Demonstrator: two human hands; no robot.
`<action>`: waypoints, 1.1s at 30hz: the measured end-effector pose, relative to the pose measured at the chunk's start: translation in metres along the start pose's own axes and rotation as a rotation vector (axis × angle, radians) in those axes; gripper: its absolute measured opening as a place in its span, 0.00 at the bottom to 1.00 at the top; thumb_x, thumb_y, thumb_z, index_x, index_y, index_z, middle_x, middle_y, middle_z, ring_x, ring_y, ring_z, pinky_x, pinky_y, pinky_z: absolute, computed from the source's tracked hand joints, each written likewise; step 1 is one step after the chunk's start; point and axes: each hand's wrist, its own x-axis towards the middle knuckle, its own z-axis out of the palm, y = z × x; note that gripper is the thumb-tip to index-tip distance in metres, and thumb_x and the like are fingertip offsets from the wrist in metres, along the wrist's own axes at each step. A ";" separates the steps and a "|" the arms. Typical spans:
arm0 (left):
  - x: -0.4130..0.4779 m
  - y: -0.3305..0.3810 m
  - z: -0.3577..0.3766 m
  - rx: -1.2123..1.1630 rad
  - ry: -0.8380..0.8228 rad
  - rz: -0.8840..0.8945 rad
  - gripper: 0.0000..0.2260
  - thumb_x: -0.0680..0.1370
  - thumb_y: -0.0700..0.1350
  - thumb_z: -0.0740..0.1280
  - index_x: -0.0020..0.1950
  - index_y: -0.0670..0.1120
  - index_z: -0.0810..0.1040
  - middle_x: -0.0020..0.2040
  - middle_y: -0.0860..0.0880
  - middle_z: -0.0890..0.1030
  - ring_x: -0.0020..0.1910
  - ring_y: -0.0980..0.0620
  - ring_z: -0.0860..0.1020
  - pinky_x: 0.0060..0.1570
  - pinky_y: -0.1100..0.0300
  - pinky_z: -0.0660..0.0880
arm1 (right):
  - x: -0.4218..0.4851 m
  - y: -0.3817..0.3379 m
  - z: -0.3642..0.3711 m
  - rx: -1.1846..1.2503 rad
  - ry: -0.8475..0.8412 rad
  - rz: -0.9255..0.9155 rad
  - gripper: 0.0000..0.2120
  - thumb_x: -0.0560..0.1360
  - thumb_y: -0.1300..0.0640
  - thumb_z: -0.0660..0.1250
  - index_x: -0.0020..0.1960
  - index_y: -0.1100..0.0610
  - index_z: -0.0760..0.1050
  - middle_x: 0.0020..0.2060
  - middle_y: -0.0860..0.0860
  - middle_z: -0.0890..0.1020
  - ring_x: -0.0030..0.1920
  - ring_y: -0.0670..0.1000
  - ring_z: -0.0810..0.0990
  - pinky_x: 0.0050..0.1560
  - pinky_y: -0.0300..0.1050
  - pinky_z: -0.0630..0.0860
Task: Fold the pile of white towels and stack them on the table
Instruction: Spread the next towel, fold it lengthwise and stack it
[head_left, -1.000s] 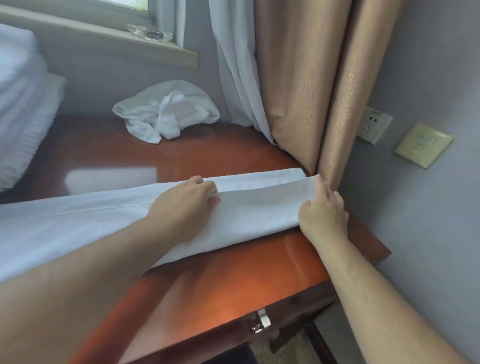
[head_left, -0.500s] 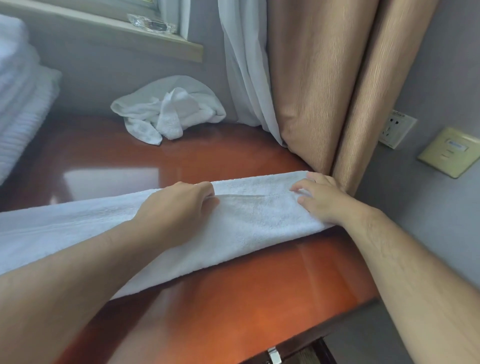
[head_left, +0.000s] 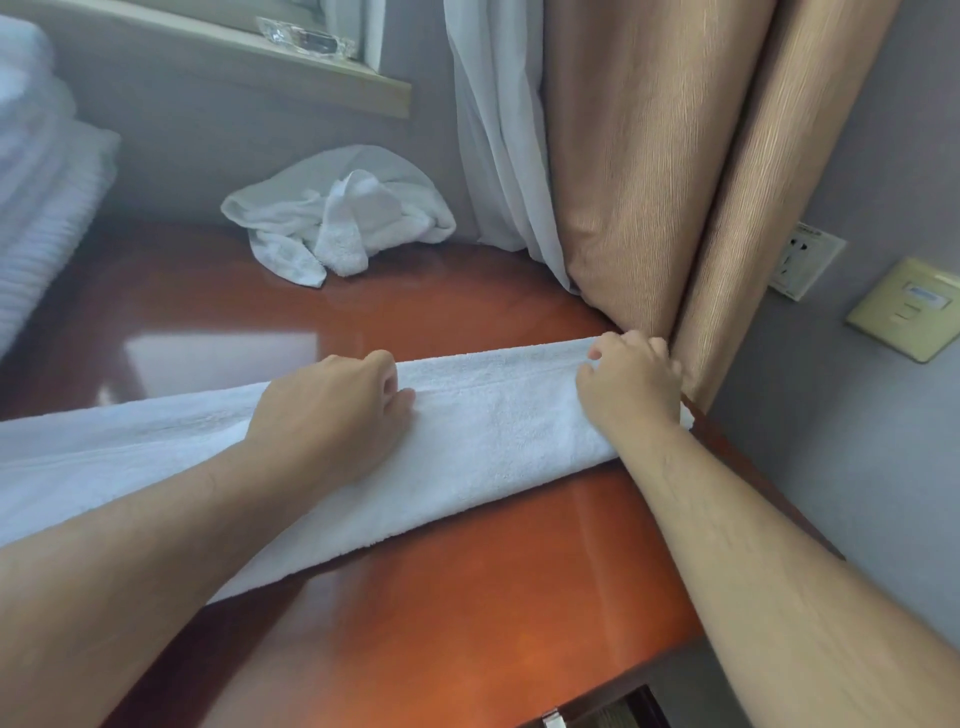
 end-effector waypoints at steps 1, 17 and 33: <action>-0.002 -0.005 -0.002 -0.008 -0.002 0.003 0.13 0.80 0.62 0.55 0.48 0.54 0.69 0.39 0.55 0.74 0.41 0.49 0.74 0.33 0.56 0.64 | -0.006 -0.008 0.000 0.048 0.001 0.013 0.11 0.80 0.54 0.58 0.52 0.54 0.79 0.53 0.52 0.79 0.58 0.57 0.74 0.59 0.54 0.67; -0.137 -0.186 -0.136 0.179 -0.091 -0.259 0.17 0.77 0.66 0.59 0.47 0.54 0.75 0.46 0.53 0.80 0.50 0.45 0.78 0.44 0.53 0.71 | -0.149 -0.219 -0.028 0.414 -0.262 -0.590 0.18 0.80 0.42 0.60 0.64 0.50 0.77 0.62 0.49 0.78 0.65 0.54 0.73 0.68 0.49 0.63; -0.209 -0.230 -0.165 0.137 0.067 -0.636 0.26 0.77 0.60 0.64 0.72 0.51 0.68 0.66 0.46 0.71 0.65 0.41 0.67 0.65 0.45 0.66 | -0.191 -0.301 -0.049 0.395 -0.267 -0.712 0.16 0.80 0.47 0.60 0.63 0.50 0.77 0.60 0.50 0.77 0.63 0.55 0.71 0.62 0.51 0.67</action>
